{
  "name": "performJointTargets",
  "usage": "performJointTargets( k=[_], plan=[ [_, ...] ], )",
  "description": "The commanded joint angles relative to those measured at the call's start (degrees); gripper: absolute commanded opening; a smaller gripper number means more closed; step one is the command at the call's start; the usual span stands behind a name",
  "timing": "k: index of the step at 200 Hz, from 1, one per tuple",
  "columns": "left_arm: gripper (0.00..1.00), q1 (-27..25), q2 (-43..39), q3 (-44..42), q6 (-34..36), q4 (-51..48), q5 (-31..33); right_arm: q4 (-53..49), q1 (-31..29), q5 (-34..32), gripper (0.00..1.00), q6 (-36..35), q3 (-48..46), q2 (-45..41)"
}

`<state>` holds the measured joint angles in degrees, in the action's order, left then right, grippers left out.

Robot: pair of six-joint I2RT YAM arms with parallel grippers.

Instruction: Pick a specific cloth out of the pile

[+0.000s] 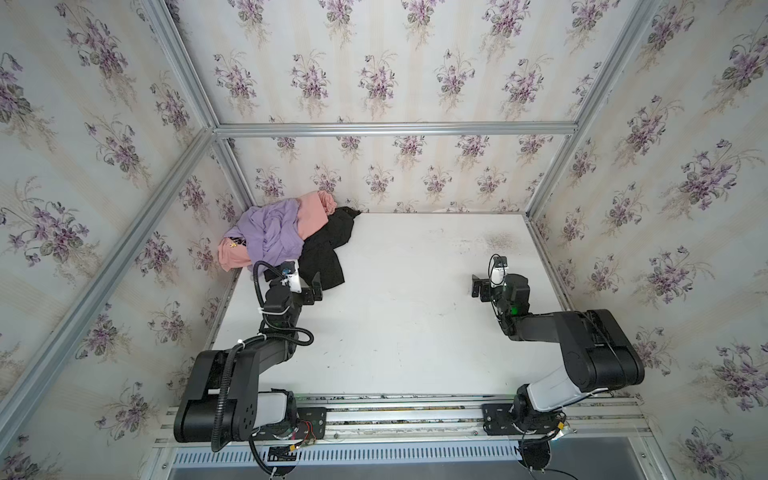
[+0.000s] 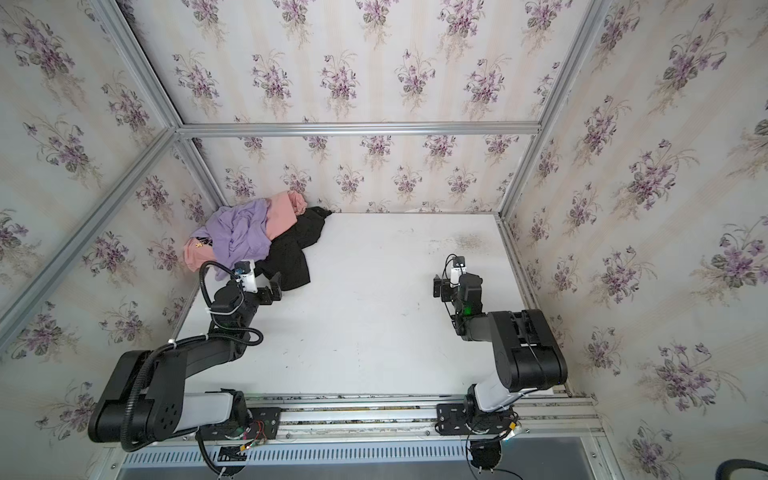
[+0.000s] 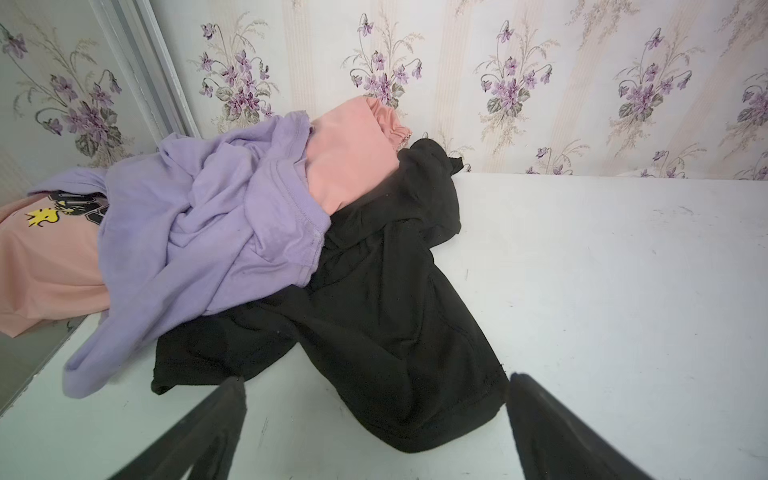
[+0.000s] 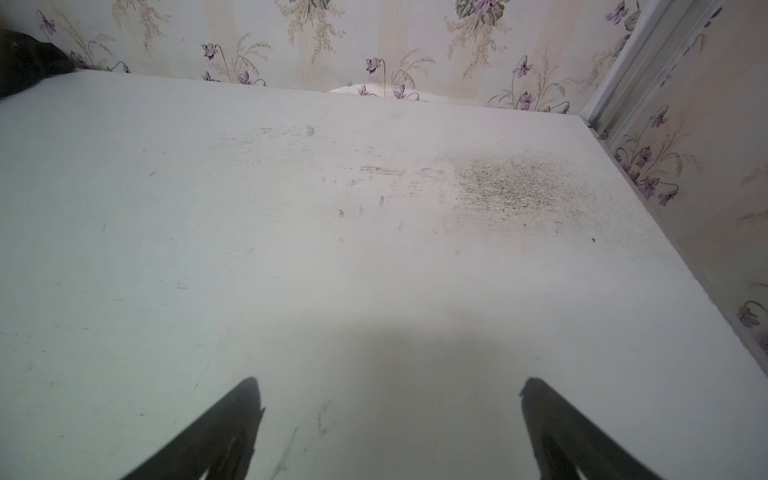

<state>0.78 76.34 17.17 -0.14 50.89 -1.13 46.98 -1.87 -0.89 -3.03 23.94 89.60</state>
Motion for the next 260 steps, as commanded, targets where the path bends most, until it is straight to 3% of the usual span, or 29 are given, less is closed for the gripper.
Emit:
performJointTargets(
  k=[1, 260],
  plan=[
    [1.00, 0.1, 0.0, 0.4, 0.6, 0.6, 0.1, 1.1, 0.0, 0.4, 1.00, -0.4, 0.3, -0.3],
    [1.00, 0.1, -0.6, -0.7, 0.5, 2.0, -0.4, 3.4, 0.2, 0.0, 1.00, -0.2, -1.2, -1.0]
  ],
)
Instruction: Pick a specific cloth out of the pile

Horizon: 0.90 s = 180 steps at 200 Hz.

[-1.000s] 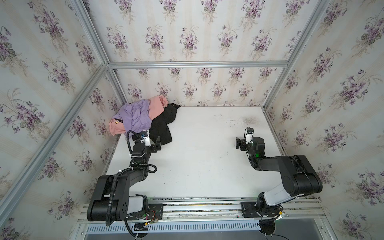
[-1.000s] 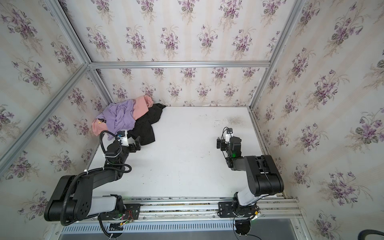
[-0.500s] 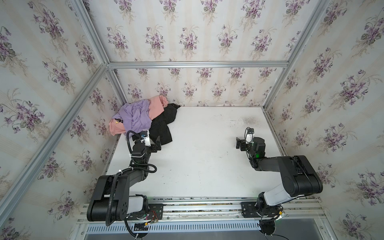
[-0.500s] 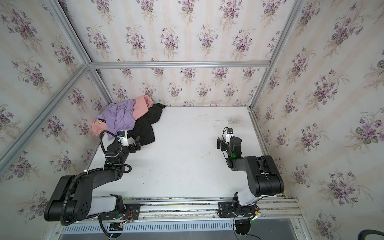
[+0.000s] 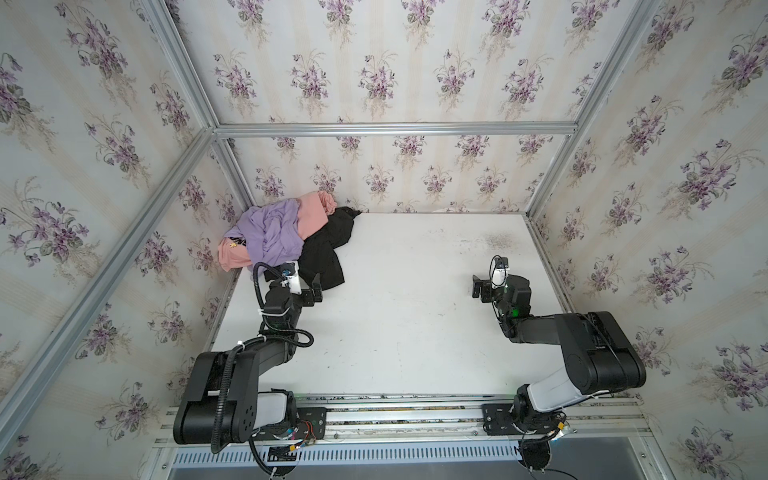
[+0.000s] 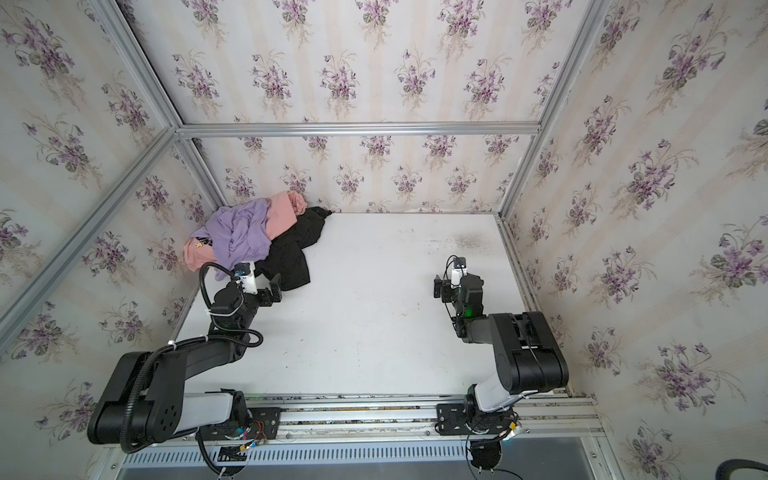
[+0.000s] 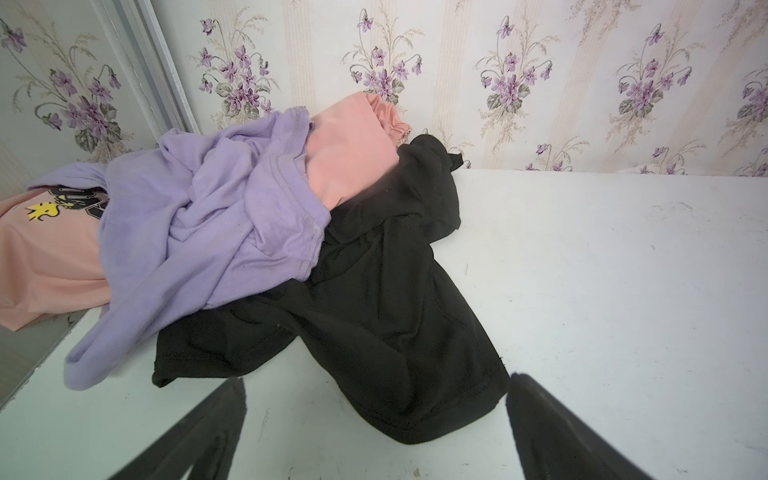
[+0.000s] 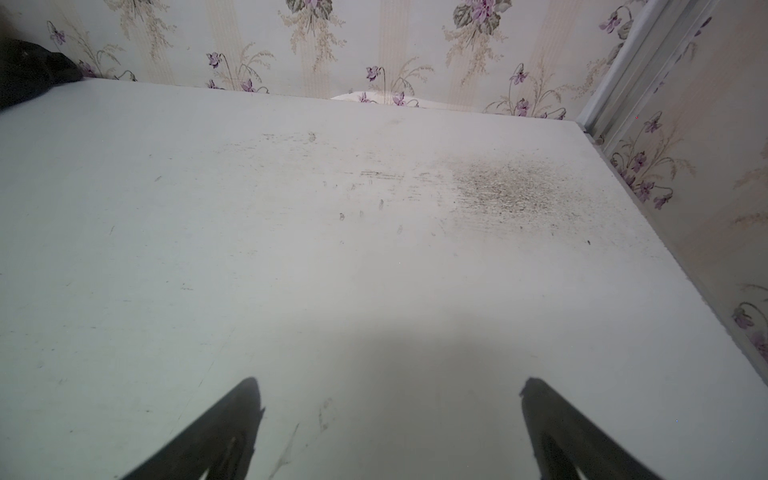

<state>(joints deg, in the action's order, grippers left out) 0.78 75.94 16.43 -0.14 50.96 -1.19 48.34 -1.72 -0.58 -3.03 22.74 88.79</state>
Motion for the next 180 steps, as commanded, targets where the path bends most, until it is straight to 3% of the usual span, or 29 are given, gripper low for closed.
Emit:
performJointTargets(
  k=[1, 101, 147, 180],
  plan=[
    [1.00, 0.1, -0.1, 0.0, 0.6, 2.0, -0.3, 2.0, 0.0, -0.3, 1.00, -0.2, 0.1, -0.2],
    [1.00, -1.6, -0.2, 0.5, 1.6, 1.4, 2.9, 2.4, -0.2, -1.2, 1.00, -0.3, -0.2, -0.3],
    [1.00, -1.7, -5.0, 0.9, -0.5, -4.0, 8.0, 5.7, -0.9, -3.0, 1.00, -0.3, -2.0, -0.5],
    [1.00, -1.8, -9.4, 2.7, -0.5, -9.4, 7.8, 5.6, -1.2, -4.4, 1.00, -0.2, -3.0, -3.4]
  ],
)
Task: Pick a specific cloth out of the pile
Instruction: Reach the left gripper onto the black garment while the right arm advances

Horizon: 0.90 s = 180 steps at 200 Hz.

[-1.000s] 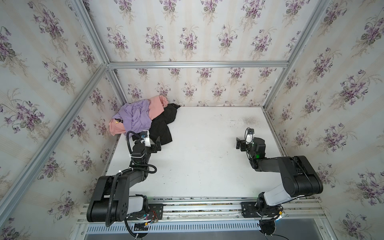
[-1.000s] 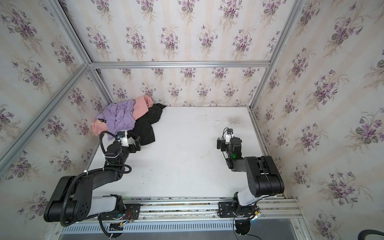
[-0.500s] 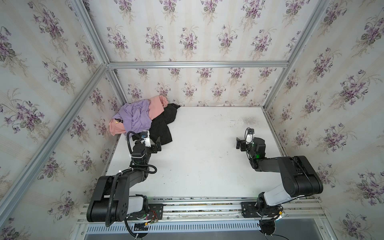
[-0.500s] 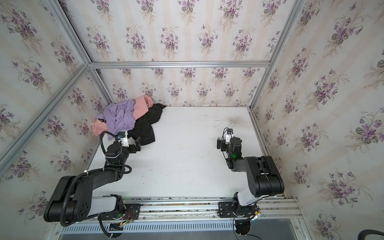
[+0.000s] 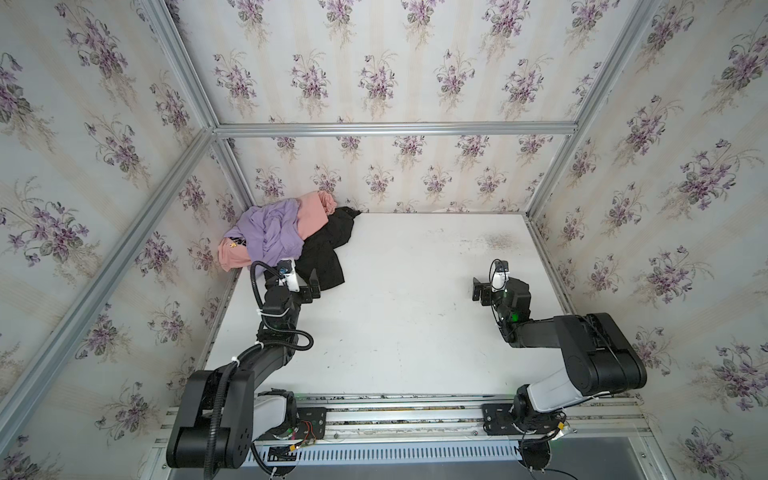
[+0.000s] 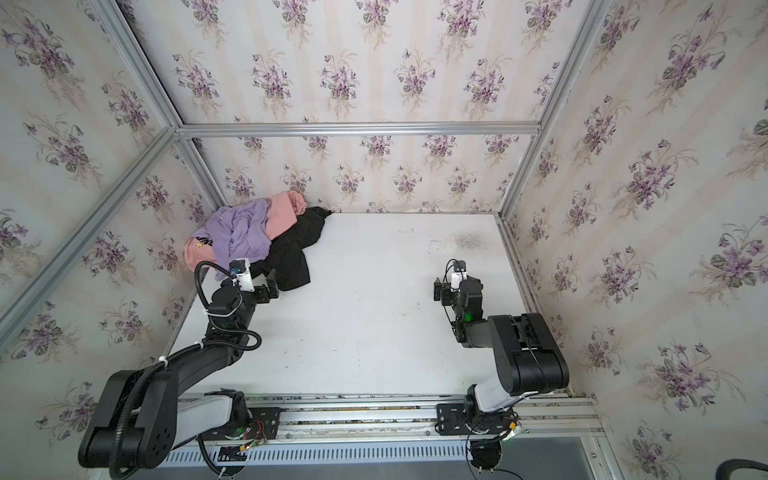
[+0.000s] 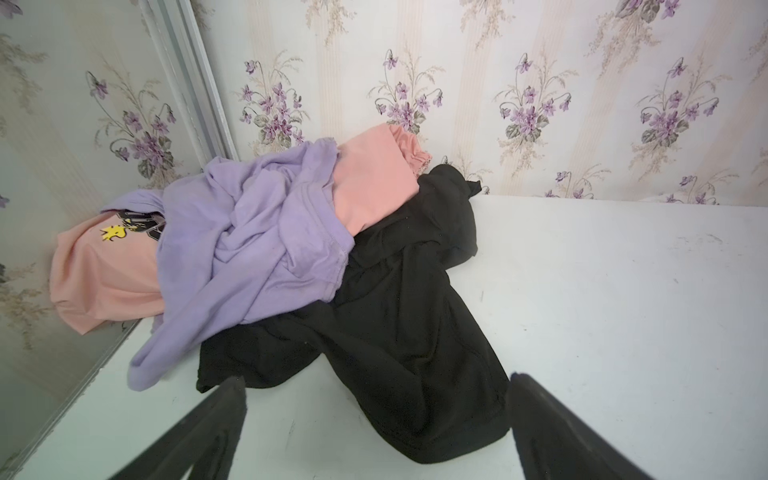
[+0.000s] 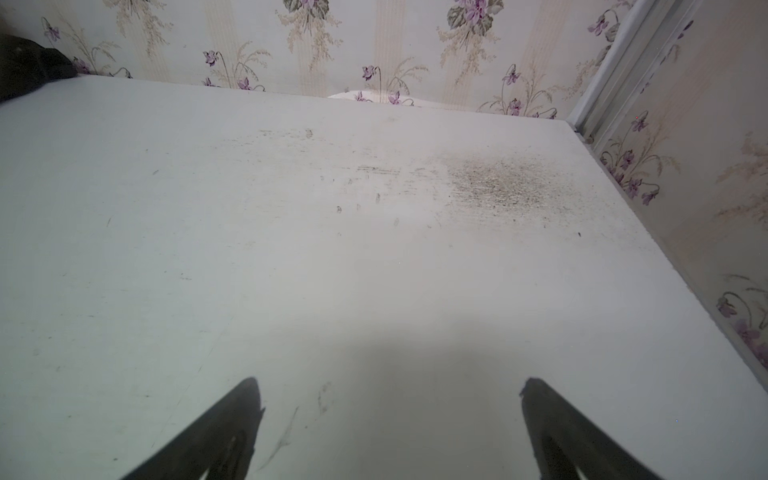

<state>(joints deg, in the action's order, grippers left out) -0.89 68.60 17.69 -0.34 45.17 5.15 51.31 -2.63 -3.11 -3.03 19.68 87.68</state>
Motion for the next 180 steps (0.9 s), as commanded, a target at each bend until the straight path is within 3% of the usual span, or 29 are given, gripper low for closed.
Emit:
performJointTargets(
  k=[1, 67, 120, 180],
  plan=[
    [1.00, -0.2, -2.1, 1.5, -0.2, -3.7, 1.5, 2.5, -0.3, -1.9, 1.00, -0.2, 0.1, -2.4],
    [1.00, 0.4, -9.0, 9.4, -3.9, -16.8, 1.6, -13.3, -9.3, -12.3, 1.00, -7.2, 5.5, -12.6],
    [1.00, 1.2, -7.4, 18.1, -18.9, -29.7, 3.3, -21.9, -12.0, -6.0, 1.00, 2.5, 11.2, -15.7],
    [1.00, 4.3, 4.9, 28.6, -29.1, -41.4, -5.1, -21.4, -18.1, 0.6, 1.00, 10.8, 14.9, -11.6]
  ],
)
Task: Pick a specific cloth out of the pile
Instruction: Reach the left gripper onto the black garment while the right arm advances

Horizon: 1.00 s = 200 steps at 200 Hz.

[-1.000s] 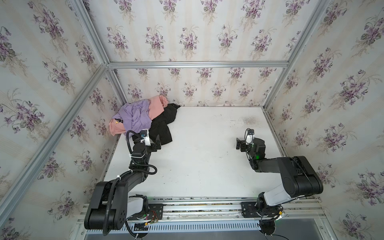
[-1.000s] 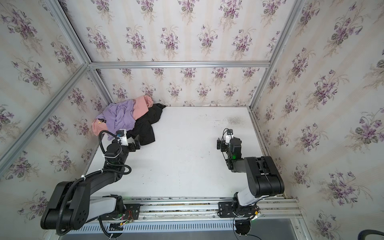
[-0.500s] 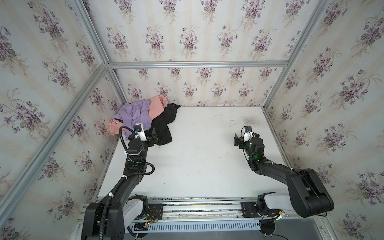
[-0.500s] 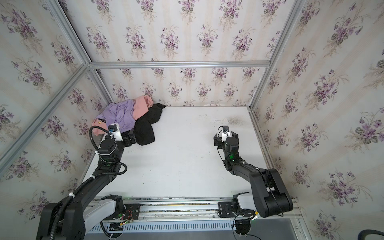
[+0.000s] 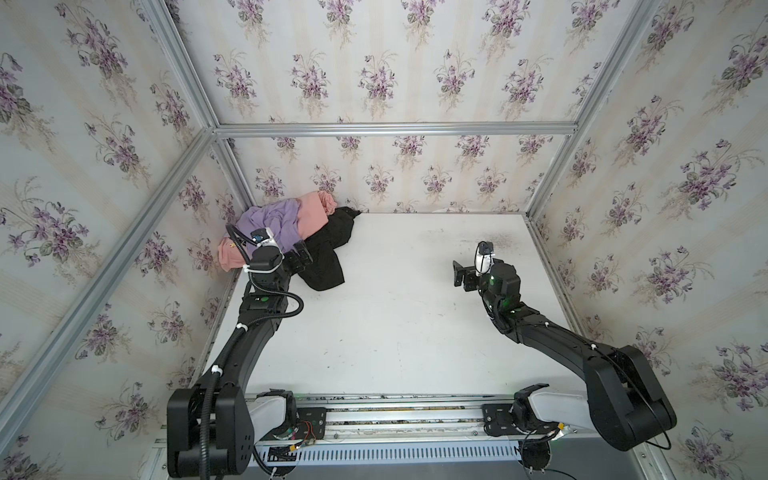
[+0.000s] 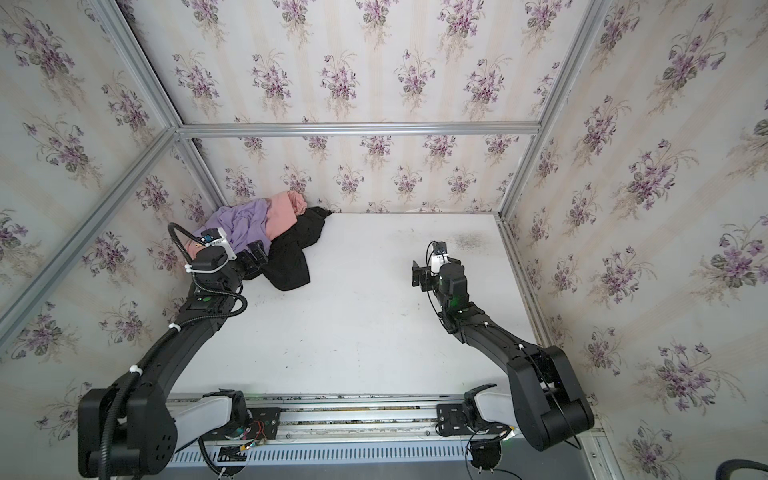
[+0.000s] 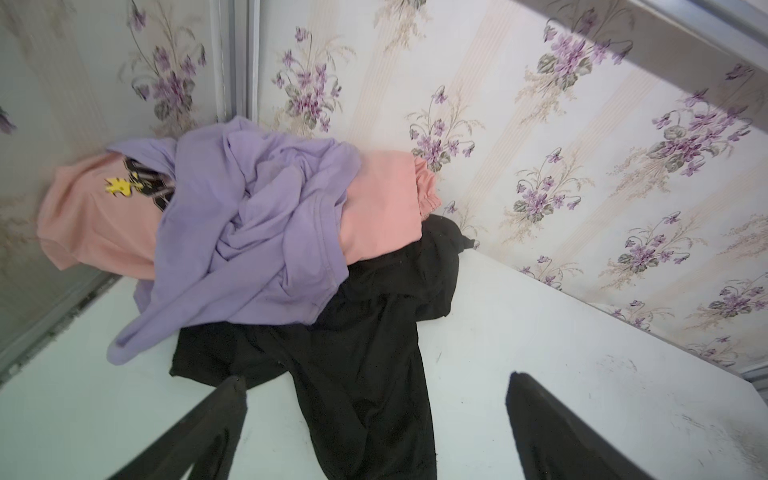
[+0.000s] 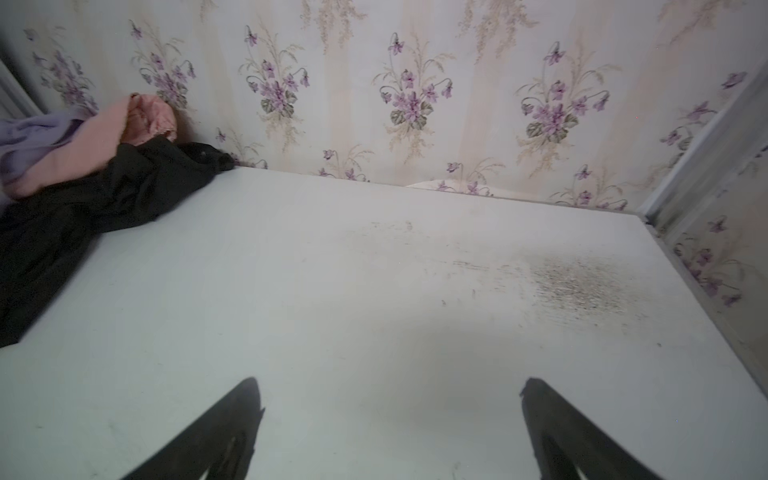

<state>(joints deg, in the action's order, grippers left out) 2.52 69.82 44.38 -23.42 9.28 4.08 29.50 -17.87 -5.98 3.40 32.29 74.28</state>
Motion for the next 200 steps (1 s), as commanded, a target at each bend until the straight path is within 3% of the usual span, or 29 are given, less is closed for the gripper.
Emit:
performJointTargets(
  k=[1, 61, 96, 169, 200],
  plan=[
    [1.00, 0.9, 3.9, 2.0, -6.2, -5.6, -4.1, 0.4, -3.1, 3.5, 1.00, 4.4, 2.3, 1.9],
    [0.99, 3.2, 16.1, 11.2, -9.7, -16.0, -4.4, 0.5, -14.6, 3.5, 1.00, 4.7, 7.7, 11.0],
    [0.97, 4.2, 23.3, 16.6, -9.7, -19.7, -7.6, 0.8, -17.8, 4.2, 1.00, 4.3, 10.4, 15.4],
    [0.77, 5.1, 33.5, 24.5, -11.6, -24.5, -10.0, -0.4, -22.8, 5.3, 1.00, 2.4, 16.6, 22.1],
    [0.74, 6.2, 35.9, 25.4, -13.4, -24.5, -11.3, 2.6, -23.0, 9.4, 1.00, 1.7, 17.4, 24.8]
  ],
)
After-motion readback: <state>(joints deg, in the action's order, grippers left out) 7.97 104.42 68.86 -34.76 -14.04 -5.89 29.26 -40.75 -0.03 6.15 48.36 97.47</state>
